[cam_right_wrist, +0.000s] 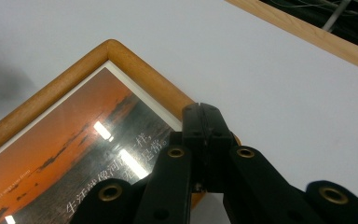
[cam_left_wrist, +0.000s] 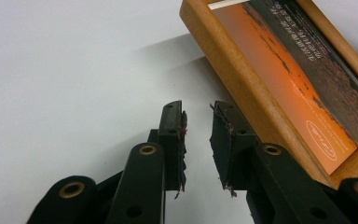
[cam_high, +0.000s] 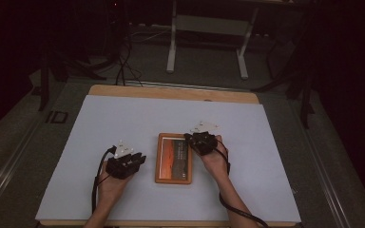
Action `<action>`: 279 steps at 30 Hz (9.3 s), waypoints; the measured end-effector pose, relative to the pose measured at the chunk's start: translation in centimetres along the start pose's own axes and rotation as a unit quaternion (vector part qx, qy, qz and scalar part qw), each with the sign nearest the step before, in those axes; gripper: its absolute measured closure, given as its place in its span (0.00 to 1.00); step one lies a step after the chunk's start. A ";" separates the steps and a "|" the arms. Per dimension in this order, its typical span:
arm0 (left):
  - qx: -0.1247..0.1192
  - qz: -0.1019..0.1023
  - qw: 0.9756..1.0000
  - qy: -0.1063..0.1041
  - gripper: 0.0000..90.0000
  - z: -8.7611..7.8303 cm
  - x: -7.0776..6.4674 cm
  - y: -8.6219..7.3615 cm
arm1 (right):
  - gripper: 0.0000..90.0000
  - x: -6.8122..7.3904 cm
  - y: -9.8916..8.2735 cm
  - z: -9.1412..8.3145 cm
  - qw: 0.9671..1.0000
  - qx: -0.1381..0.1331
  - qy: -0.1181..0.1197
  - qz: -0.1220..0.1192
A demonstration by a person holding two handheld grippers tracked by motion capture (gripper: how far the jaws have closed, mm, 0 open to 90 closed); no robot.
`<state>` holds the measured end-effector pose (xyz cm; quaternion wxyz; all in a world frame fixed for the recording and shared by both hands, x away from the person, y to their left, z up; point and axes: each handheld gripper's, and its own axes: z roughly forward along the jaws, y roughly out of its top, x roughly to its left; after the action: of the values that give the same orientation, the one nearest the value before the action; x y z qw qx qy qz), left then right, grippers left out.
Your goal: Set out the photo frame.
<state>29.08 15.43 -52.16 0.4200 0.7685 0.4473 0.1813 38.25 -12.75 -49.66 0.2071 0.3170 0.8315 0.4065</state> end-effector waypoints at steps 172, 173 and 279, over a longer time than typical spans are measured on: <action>0.020 0.110 0.982 -0.152 0.77 -2.1 -3.7 10.3 | 0.70 -2.5 -3.3 -5.8 0.999 -0.007 0.050 0.011; 0.022 0.118 0.981 -0.152 0.77 -2.3 -3.6 10.5 | 0.70 -2.5 -3.2 -5.8 0.999 -0.008 0.052 0.010; -0.034 0.082 0.979 -0.184 0.49 0.1 1.0 7.5 | 0.76 -0.3 -0.3 -8.1 0.973 -0.066 0.185 -0.121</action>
<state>33.63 14.37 -46.26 0.5043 0.8083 0.2916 0.0858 33.47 -17.51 -45.16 0.1179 0.1190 0.8590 0.4839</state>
